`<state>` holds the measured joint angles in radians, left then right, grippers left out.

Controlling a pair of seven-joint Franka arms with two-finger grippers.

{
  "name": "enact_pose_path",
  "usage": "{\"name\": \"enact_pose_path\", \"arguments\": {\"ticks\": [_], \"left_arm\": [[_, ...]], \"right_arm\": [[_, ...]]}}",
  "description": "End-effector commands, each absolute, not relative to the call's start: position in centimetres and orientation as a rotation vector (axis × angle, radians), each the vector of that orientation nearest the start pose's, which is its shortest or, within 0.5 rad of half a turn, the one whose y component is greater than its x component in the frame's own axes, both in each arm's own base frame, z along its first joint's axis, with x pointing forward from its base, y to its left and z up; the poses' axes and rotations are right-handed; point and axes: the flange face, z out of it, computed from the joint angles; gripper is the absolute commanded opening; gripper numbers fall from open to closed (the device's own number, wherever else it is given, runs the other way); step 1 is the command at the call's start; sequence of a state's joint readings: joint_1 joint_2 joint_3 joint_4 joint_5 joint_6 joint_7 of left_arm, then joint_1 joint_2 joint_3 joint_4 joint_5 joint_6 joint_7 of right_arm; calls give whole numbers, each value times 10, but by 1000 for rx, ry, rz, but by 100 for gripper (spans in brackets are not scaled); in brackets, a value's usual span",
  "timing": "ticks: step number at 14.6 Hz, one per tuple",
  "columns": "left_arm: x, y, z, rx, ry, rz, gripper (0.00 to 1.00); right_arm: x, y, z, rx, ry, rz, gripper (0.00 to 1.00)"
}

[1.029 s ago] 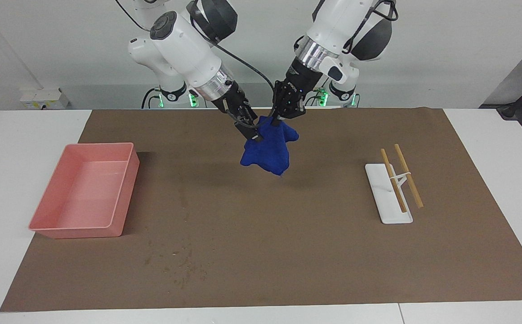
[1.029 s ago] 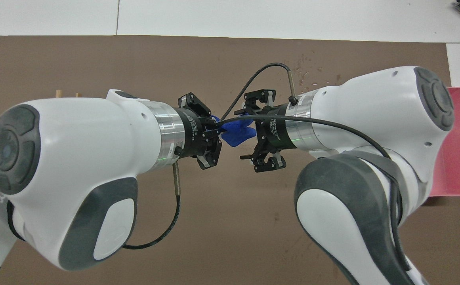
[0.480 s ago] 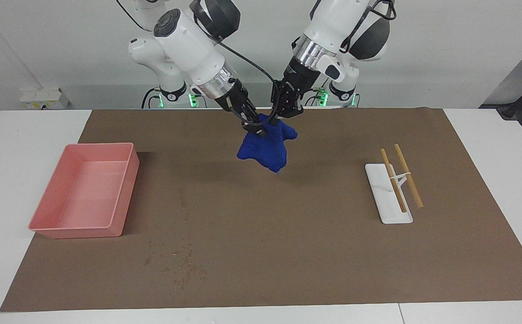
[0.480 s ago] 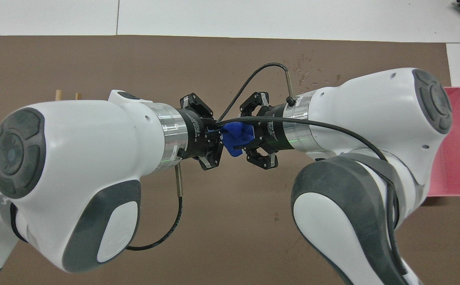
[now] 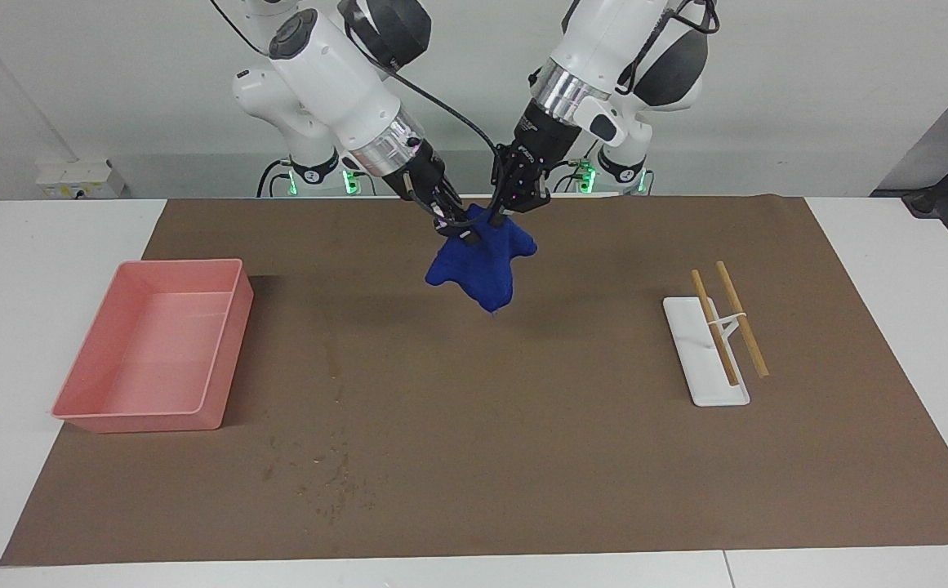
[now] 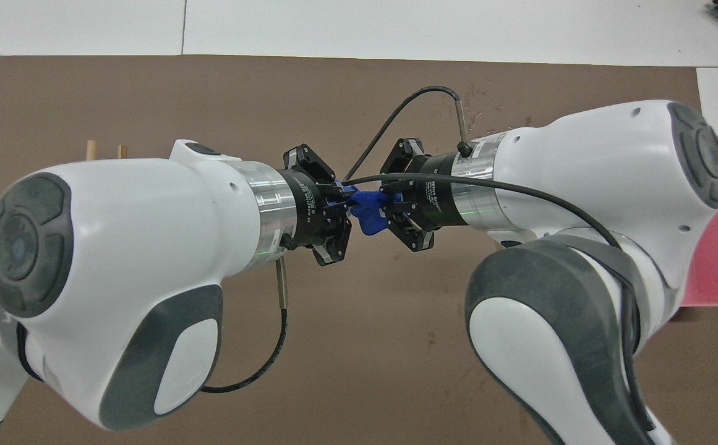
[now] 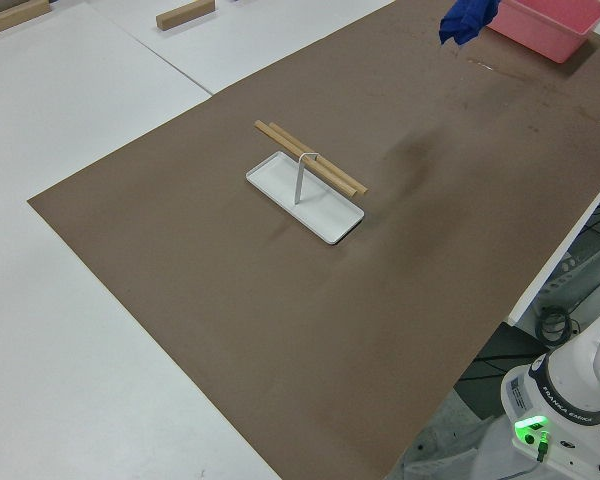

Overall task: Wipe water with towel using both arms
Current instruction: 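Carry the towel to the spill with the right gripper while the left withdraws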

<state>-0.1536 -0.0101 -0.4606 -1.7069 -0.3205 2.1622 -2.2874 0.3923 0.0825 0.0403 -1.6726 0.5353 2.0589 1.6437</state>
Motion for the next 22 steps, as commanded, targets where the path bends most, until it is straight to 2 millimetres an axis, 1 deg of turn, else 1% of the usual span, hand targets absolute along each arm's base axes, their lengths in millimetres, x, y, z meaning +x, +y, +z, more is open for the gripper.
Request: {"name": "enact_pose_path", "arguments": {"ticks": [1, 2, 4, 6, 8, 9, 10, 12, 13, 14, 15, 16, 18, 19, 20, 22], "left_arm": [[482, -355, 631, 1670, 2035, -287, 50], [481, -355, 631, 1687, 2025, -272, 99], [477, -358, 631, 1722, 2015, -229, 100], [473, -360, 629, 1791, 1970, -212, 100], [472, -352, 623, 1948, 1898, -190, 100], [471, -348, 620, 2050, 1832, -178, 100], [471, -343, 617, 2144, 1766, -169, 100], [476, -321, 614, 2289, 1663, -156, 100], [480, -308, 611, 2350, 1621, -157, 100], [485, -293, 611, 2406, 1569, -151, 100], [490, -279, 609, 2457, 1516, -149, 100], [494, -265, 609, 2505, 1465, -151, 100], [504, -227, 608, 2607, 1336, -152, 100], [508, -205, 606, 2698, 1225, -137, 100], [509, -186, 607, 2789, 1109, -109, 100], [515, -154, 605, 2925, 912, -78, 100]], "right_arm": [[555, 261, 597, -2014, 1610, 328, 0], [557, 257, 599, -2049, 1579, 287, 0], [561, 250, 598, -2105, 1544, 200, 0], [569, 236, 596, -2123, 1510, 138, 0], [576, 216, 585, -2180, 1432, 80, 0], [580, 200, 580, -2225, 1387, 43, 0], [584, 189, 577, -2289, 1323, -8, 0], [593, 163, 569, -2416, 1185, -140, 0], [597, 153, 558, -2463, 1114, -185, 0], [599, 142, 544, -2502, 1045, -223, 0], [602, 137, 526, -2533, 993, -247, 0], [606, 133, 509, -2554, 966, -258, 0], [616, 130, 479, -2588, 940, -310, 0], [626, 128, 461, -2636, 898, -376, 0], [636, 120, 448, -2679, 850, -456, 0], [651, 100, 427, -2706, 807, -553, 0]]}}
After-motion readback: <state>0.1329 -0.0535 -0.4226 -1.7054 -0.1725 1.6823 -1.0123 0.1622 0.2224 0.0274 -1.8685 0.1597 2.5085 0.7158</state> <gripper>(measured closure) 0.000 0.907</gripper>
